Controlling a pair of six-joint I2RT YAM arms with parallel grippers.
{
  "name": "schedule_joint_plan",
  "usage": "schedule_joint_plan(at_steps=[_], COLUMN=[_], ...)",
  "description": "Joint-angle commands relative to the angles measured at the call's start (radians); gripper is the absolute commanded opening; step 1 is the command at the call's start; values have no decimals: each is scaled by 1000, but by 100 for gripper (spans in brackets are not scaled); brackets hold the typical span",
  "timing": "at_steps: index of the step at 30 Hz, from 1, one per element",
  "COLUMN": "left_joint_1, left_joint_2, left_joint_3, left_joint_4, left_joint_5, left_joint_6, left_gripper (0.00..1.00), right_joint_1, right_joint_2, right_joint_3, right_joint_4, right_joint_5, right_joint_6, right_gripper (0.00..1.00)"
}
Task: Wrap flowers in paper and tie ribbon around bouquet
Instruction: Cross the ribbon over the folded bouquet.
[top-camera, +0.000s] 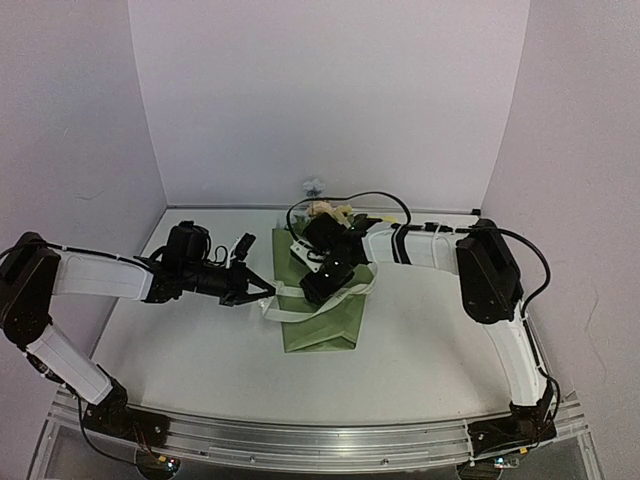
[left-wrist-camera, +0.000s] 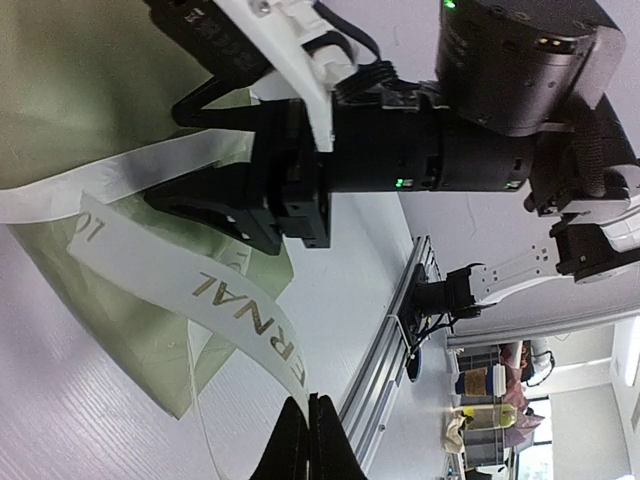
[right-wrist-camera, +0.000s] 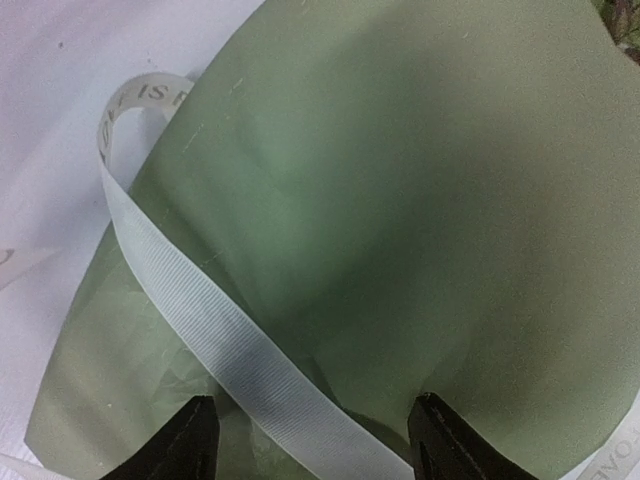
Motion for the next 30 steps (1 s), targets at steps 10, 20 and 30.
schedule_joint_plan(at_steps=[10,20,30], left_joint_1=[-42,-73,-75], left_joint_2=[135,236,384], left_joint_3=[-31,75,264], left_joint_4=[176,103,-114], left_joint_5=[100,108,-54], left_joint_6=[-52,18,56], left_gripper=[0,0,0], right_joint_1=[13,8,-10], right_joint_2=[37,-24,-75], right_joint_3=[30,74,117], right_joint_4=[-19,-18,-18], right_joint_5=[43,42,-17], right_joint_6=[30,110,204], right_gripper=[29,7,1])
